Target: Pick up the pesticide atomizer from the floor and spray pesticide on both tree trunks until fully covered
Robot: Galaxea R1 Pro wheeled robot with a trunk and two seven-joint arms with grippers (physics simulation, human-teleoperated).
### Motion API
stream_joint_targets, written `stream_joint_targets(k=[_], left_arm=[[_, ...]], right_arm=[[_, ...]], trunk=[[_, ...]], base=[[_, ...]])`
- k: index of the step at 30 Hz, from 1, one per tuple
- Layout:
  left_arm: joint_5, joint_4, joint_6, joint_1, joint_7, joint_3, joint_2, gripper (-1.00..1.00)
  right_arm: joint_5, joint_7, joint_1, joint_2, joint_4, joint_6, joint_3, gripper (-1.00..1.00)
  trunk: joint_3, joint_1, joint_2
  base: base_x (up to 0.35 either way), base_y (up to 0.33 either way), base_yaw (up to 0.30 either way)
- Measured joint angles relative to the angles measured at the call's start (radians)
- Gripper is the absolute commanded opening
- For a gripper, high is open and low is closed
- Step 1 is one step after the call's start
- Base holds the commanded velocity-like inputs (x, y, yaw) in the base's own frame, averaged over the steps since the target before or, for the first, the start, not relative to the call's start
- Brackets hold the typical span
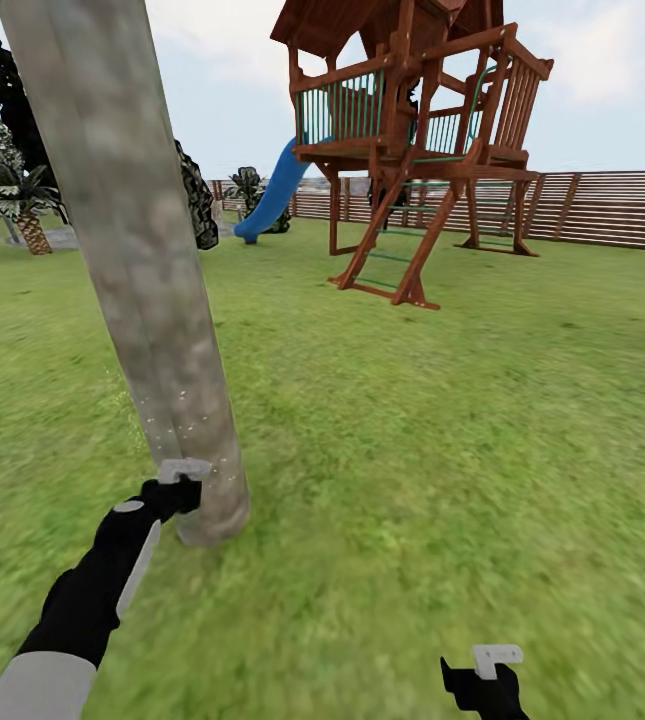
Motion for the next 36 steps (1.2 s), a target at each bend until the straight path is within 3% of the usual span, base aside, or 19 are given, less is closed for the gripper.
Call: stream_joint_targets(k=[1, 4, 7, 9, 11, 13, 15, 19, 22, 24, 28, 30, 32, 34, 36], left_arm=[[-0.003, 0.008, 0.002, -0.002, -0.047, 0.003, 0.008, -1.00], [-0.015, 0.020, 0.003, -0.003, -0.161, 0.007, 0.087, -1.00], [-0.011, 0.020, 0.004, 0.001, -0.179, 0.012, 0.132, -1.00], [-0.009, 0.020, 0.005, 0.002, -0.210, 0.047, 0.164, -1.00], [-0.009, 0.025, 0.004, 0.002, -0.254, 0.049, 0.167, -1.00], [-0.014, 0.019, 0.019, -0.004, -0.258, 0.053, 0.167, -1.00], [-0.013, -0.012, 0.097, -0.011, -0.258, 0.057, 0.170, -1.00], [-0.018, -0.038, 0.113, -0.006, -0.253, 0.062, 0.175, -1.00], [-0.019, -0.032, 0.111, 0.001, -0.257, 0.105, 0.188, -1.00], [-0.017, -0.027, 0.108, 0.002, -0.258, 0.100, 0.184, -1.00], [-0.016, -0.032, 0.112, -0.007, -0.257, 0.047, 0.167, -1.00], [-0.021, -0.038, 0.114, -0.013, -0.255, 0.042, 0.155, -1.00], [-0.025, -0.047, 0.120, -0.022, -0.255, 0.058, 0.160, -1.00], [-0.034, -0.053, 0.135, -0.035, -0.257, 0.127, 0.166, -1.00], [-0.029, -0.055, 0.140, -0.039, -0.258, 0.155, 0.166, -1.00]], right_arm=[[0.000, 0.000, 0.000, 0.000, 0.000, 0.000, 0.000, 1.00], [0.000, 0.000, 0.001, 0.000, 0.000, 0.000, 0.000, 1.00], [0.000, 0.000, 0.001, 0.000, 0.000, 0.000, 0.000, 1.00], [0.000, 0.000, 0.001, 0.000, 0.000, 0.000, 0.000, 1.00], [0.000, 0.000, 0.001, 0.000, 0.000, 0.000, 0.000, 1.00], [0.000, 0.000, 0.001, 0.000, 0.000, 0.000, 0.000, 1.00], [0.000, 0.000, 0.001, 0.000, 0.000, 0.000, 0.000, 1.00], [0.000, 0.000, 0.001, 0.000, 0.000, 0.000, 0.000, 1.00], [0.000, 0.000, 0.001, 0.000, 0.000, 0.000, 0.000, 1.00], [0.000, 0.000, 0.001, 0.000, 0.000, 0.000, 0.000, 1.00], [0.000, 0.000, 0.001, 0.000, 0.000, 0.000, 0.000, 1.00], [0.000, 0.000, 0.001, 0.000, 0.000, 0.000, 0.000, 1.00], [0.000, 0.000, 0.001, 0.000, 0.000, 0.000, 0.000, 1.00], [0.000, 0.000, 0.001, 0.000, 0.000, 0.000, 0.000, 1.00], [0.000, 0.000, 0.001, 0.000, 0.000, 0.000, 0.000, 1.00]], trunk=[[0.000, 0.000, 0.000], [0.000, 0.000, 0.000], [0.000, 0.000, 0.000], [0.000, 0.000, 0.000], [0.000, 0.000, 0.000], [0.000, 0.000, 0.000], [0.000, 0.000, 0.000], [0.000, 0.000, 0.000], [0.000, 0.000, 0.000], [0.000, 0.000, 0.000], [0.000, 0.000, 0.000], [0.000, 0.000, 0.000], [0.000, 0.000, 0.000], [0.000, 0.000, 0.000], [0.000, 0.000, 0.000]], base=[[0.000, 0.000, 0.000], [0.000, 0.000, 0.000], [0.000, 0.000, 0.000], [0.000, 0.000, 0.000], [0.000, 0.000, 0.000], [0.000, 0.000, 0.000], [0.000, 0.000, 0.000], [0.000, 0.000, 0.000], [0.000, 0.000, 0.000], [0.000, 0.000, 0.000], [0.000, 0.000, 0.000], [0.000, 0.000, 0.000], [0.000, 0.000, 0.000], [0.000, 0.000, 0.000], [0.000, 0.000, 0.000]])
